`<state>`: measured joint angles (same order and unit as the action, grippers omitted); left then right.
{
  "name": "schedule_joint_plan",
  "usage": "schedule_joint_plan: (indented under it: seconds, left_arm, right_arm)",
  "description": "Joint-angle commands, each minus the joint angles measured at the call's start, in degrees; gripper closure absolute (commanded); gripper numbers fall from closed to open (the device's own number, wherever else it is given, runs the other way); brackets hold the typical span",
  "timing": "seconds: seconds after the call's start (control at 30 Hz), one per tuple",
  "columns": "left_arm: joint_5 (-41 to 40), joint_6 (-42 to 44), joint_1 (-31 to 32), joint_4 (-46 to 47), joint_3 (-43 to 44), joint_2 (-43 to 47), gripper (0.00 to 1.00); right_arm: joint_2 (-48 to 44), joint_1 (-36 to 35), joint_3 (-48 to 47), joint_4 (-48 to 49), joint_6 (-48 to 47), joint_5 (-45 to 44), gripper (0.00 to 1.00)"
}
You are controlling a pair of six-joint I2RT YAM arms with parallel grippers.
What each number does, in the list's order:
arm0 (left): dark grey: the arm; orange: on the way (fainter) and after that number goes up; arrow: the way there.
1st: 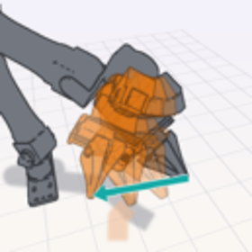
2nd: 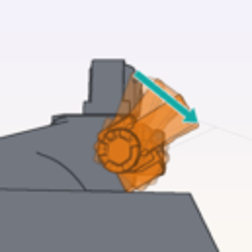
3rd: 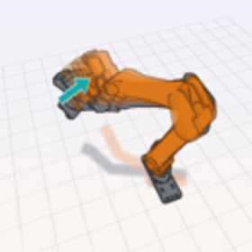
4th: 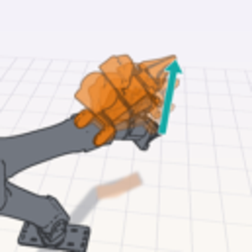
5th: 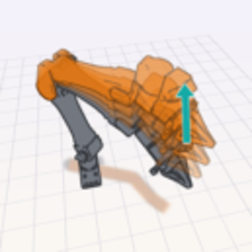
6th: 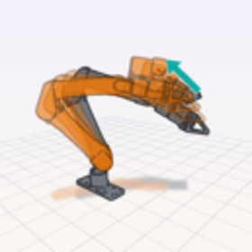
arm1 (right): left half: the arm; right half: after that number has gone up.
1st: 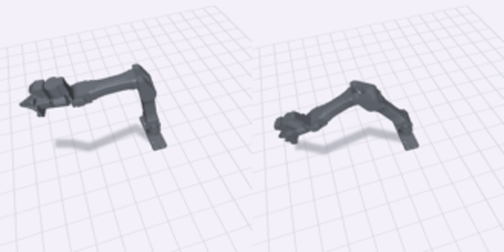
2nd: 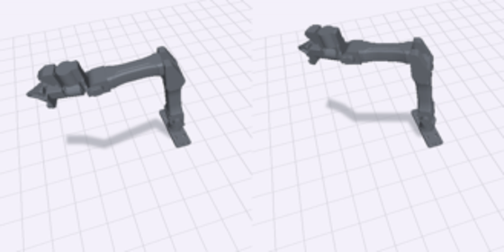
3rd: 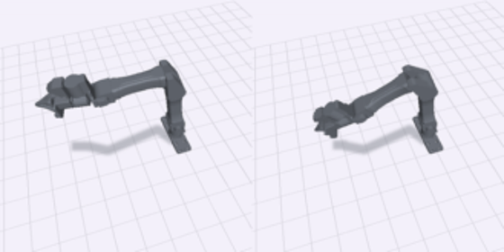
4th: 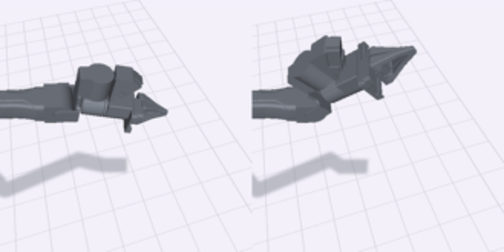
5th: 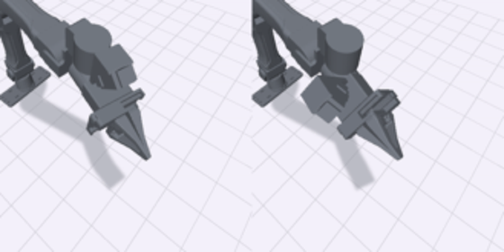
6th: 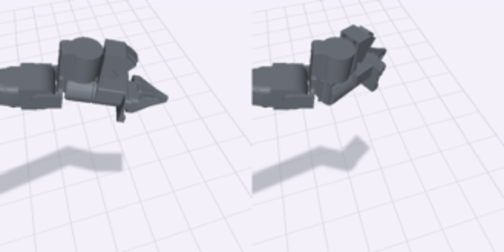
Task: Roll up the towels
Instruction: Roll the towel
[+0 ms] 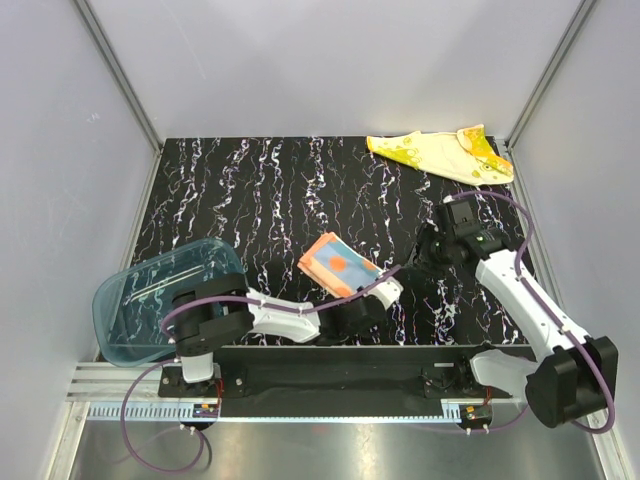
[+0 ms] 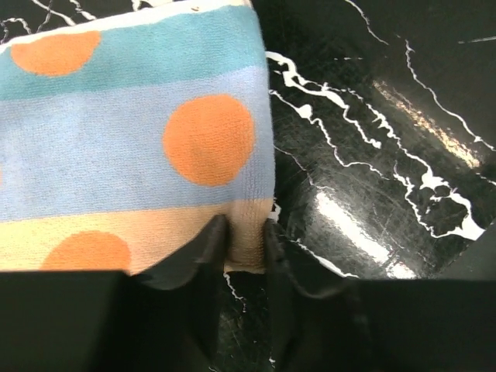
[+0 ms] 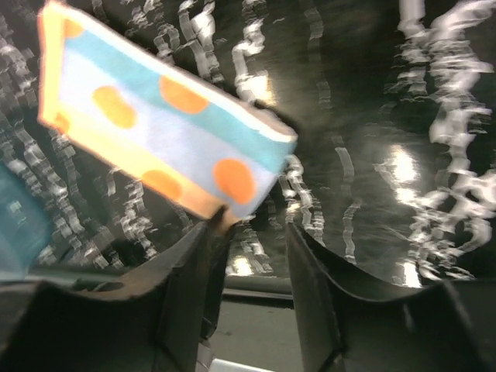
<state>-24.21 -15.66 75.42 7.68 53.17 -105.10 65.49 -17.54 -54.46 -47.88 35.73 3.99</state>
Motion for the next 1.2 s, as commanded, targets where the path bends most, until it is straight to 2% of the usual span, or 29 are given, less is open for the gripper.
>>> schedule_joint_plan:
  seconds: [0.0, 0.13, 0.2, 0.47, 0.83, 0.97, 1.0, 1.1, 1.13, 1.17]
  left_arm:
    - [2.58, -0.25, -1.41, -1.45, -4.29, 1.38, 0.79]
    - [4.43, -1.30, -2.82, -0.57, -6.49, 4.98, 0.95]
    - [6.09, -1.91, -3.70, 0.75, -7.55, 6.65, 1.00]
    - [11.55, -4.46, -6.86, 1.98, -9.66, 12.81, 1.00]
    - [16.82, -7.98, -9.23, 4.88, -13.09, 18.17, 1.00]
    - [18.23, -9.21, -10.11, 6.37, -14.58, 19.58, 1.00]
    - [18.75, -9.65, -10.38, 6.55, -14.84, 19.76, 1.00]
    - [20.16, -10.62, -10.99, 7.87, -16.34, 20.81, 1.00]
    - [20.51, -10.88, -11.17, 7.96, -16.60, 21.07, 1.00]
    - [20.69, -11.23, -11.17, 8.14, -17.04, 21.25, 1.00]
  right_arm:
    - [1.83, 0.23, 2.67, 6.89, 1.01, 10.65, 0.48]
    - [6.56, 0.23, 6.55, 11.92, 2.68, 16.66, 0.42]
    - [8.15, 0.14, 8.83, 14.11, 3.47, 17.80, 0.41]
    - [13.87, -0.04, 15.78, 26.42, 7.16, 25.89, 0.41]
    - [21.95, -0.48, 17.72, 35.92, 10.77, 26.07, 0.39]
    - [24.77, -0.56, 16.75, 37.07, 10.59, 24.94, 0.51]
    - [25.03, -0.57, 16.32, 36.72, 10.33, 24.41, 0.64]
    - [24.60, -0.48, 14.65, 34.26, 9.28, 22.29, 0.84]
    - [24.25, -0.48, 14.21, 33.65, 9.10, 21.68, 0.95]
    - [23.98, -0.48, 13.77, 32.07, 8.75, 20.11, 0.99]
